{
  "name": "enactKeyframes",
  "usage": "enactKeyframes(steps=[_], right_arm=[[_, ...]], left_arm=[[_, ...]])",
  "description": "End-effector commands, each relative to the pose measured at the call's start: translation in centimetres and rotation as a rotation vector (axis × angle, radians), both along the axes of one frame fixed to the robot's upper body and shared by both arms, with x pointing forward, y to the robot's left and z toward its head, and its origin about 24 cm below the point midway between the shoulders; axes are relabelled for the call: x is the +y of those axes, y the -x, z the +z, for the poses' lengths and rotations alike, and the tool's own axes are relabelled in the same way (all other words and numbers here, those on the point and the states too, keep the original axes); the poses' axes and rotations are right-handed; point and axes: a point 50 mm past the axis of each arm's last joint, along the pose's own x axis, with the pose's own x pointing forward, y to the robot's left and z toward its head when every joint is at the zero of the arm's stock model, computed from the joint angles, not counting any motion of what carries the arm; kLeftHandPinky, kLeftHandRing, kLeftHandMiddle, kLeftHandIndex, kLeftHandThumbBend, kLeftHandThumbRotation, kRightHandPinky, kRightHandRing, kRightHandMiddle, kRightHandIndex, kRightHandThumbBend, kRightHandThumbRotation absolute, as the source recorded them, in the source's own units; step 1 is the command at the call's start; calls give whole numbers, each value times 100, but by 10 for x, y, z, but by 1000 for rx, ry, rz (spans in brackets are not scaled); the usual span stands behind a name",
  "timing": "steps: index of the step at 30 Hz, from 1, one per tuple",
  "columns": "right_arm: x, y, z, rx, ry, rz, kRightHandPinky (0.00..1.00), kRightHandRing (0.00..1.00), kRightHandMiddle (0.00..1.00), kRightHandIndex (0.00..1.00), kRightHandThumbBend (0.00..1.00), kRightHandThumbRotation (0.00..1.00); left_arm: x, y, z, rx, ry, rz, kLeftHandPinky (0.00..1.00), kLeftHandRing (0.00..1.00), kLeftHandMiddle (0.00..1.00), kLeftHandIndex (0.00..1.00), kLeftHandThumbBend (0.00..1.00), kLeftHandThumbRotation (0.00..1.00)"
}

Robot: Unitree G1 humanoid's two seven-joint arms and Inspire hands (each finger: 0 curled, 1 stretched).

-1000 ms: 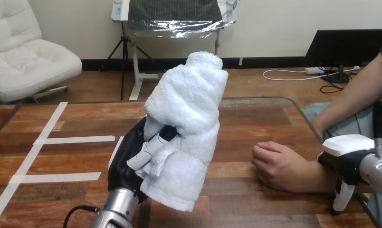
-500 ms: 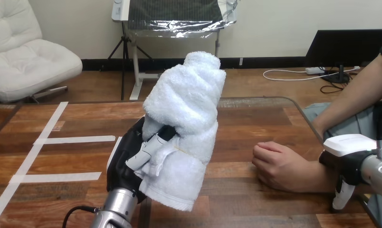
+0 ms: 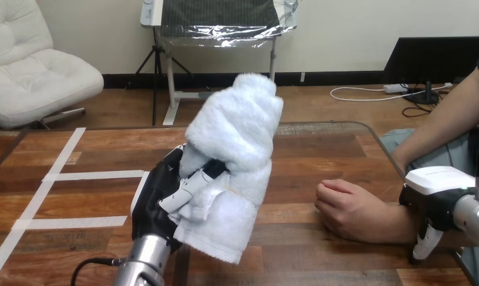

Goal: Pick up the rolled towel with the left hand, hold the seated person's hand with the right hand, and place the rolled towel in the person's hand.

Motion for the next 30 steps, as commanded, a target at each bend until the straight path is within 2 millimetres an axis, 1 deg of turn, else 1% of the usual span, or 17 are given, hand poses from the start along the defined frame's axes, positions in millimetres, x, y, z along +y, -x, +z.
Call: enactKeyframes(steps=[1,3,8,17,20,30], right_arm=[[1,-7,19,-117,-62,-1,35,45,51,50,76,0],[1,-6,21,-142,-79,2,32,42,48,49,76,0],[2,-4,26,-179,-114,1,29,38,45,49,77,0],[4,0,36,-229,-133,15,29,38,45,50,78,0],[5,1,40,-246,-137,17,30,39,46,51,79,0],[9,6,52,-298,-155,20,31,39,46,51,79,0]], left_arm=[[-13,-35,26,-100,-45,-19,25,33,41,47,87,12],[-14,-40,25,-85,-64,-22,24,32,41,47,88,12],[-17,-50,22,-57,-103,-33,24,32,41,46,88,12],[-27,-64,23,-36,-151,-56,24,33,41,47,84,11],[-32,-67,24,-32,-165,-62,24,33,41,47,84,11],[-46,-75,29,-33,-204,-82,24,33,42,48,77,9]])
